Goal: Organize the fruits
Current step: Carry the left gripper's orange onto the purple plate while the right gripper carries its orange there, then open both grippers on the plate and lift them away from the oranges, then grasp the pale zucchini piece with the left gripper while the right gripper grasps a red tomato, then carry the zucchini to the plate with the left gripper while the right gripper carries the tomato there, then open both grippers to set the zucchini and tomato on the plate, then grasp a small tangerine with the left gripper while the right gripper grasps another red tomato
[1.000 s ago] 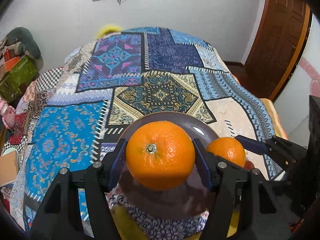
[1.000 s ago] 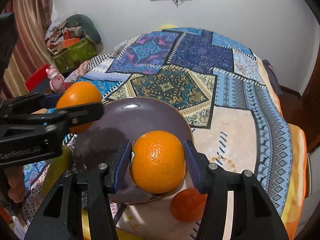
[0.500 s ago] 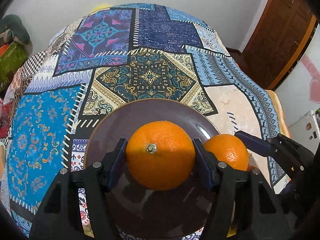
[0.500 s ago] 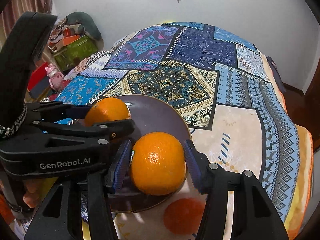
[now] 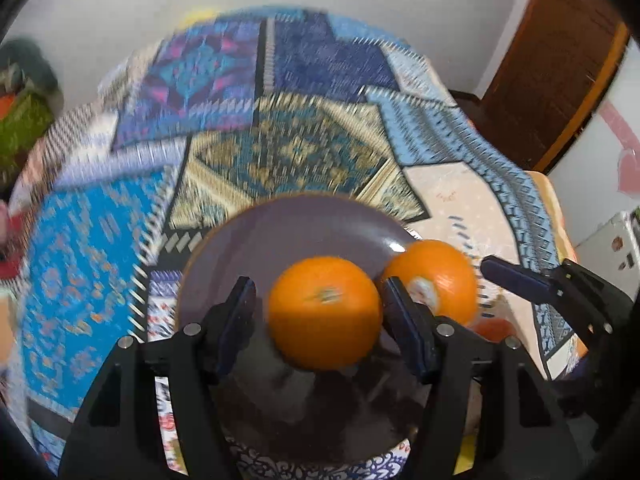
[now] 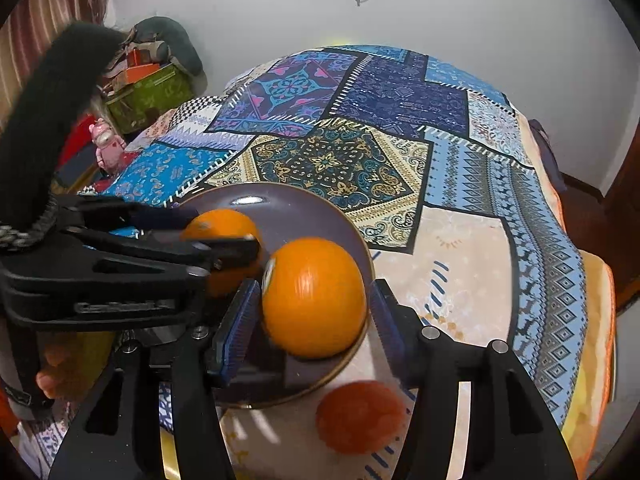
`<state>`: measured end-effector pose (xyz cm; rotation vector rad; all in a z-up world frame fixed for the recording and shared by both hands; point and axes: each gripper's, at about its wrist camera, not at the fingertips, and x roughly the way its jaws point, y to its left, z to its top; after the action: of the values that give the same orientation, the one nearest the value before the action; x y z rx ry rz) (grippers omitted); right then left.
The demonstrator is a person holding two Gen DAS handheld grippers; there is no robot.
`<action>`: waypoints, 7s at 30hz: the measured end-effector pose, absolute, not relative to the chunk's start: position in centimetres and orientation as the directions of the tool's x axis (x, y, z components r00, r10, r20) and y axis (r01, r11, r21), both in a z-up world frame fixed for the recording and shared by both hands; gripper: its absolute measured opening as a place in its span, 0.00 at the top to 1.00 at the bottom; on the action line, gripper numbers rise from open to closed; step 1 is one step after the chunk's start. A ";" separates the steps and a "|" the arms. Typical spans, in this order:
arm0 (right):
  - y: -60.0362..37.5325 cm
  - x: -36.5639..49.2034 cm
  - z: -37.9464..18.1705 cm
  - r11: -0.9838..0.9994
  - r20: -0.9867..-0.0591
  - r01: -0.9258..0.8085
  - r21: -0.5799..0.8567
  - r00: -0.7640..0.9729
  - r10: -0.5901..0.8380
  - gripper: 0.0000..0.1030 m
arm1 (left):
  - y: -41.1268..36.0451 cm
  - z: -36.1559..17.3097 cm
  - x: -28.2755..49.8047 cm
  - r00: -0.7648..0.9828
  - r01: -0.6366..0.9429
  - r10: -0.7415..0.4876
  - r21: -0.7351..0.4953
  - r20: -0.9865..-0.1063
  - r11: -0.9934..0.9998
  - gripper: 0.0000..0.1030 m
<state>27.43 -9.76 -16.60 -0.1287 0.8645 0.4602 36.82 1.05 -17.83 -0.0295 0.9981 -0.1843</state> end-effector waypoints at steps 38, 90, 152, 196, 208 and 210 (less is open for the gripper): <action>-16.0 18.2 -16.7 0.941 -0.787 -0.326 0.090 0.555 0.268 0.41 | 5.9 -18.0 21.3 0.548 0.030 -0.064 -0.057 -0.834 0.998 0.33; -14.6 23.3 -17.1 0.930 -0.779 -0.347 0.123 0.547 0.307 0.55 | 7.5 -17.4 22.9 0.610 -0.016 -0.009 -0.023 -0.792 1.000 0.65; -7.6 28.4 -19.5 0.881 -0.826 -0.467 0.071 0.467 0.314 0.54 | 3.2 -18.7 36.8 0.606 0.124 -0.033 0.054 -0.795 0.991 0.65; -13.4 12.7 -15.4 0.942 -0.759 -0.335 0.035 0.604 0.243 0.08 | 1.9 -14.8 14.6 0.582 0.108 -0.193 -0.161 -0.790 0.981 0.57; -13.3 13.1 -19.0 0.917 -0.817 -0.360 0.172 0.468 0.337 0.40 | -0.6 -17.7 15.0 0.519 0.149 -0.246 -0.198 -0.818 0.969 0.57; -12.9 13.4 -19.1 0.912 -0.815 -0.367 0.182 0.462 0.349 0.40 | -1.0 -17.9 15.3 0.520 0.156 -0.253 -0.201 -0.816 0.967 0.57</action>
<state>13.40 -12.93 -19.13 -0.0201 0.9979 0.4400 15.27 -0.99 -17.93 -0.1066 0.9949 -0.2459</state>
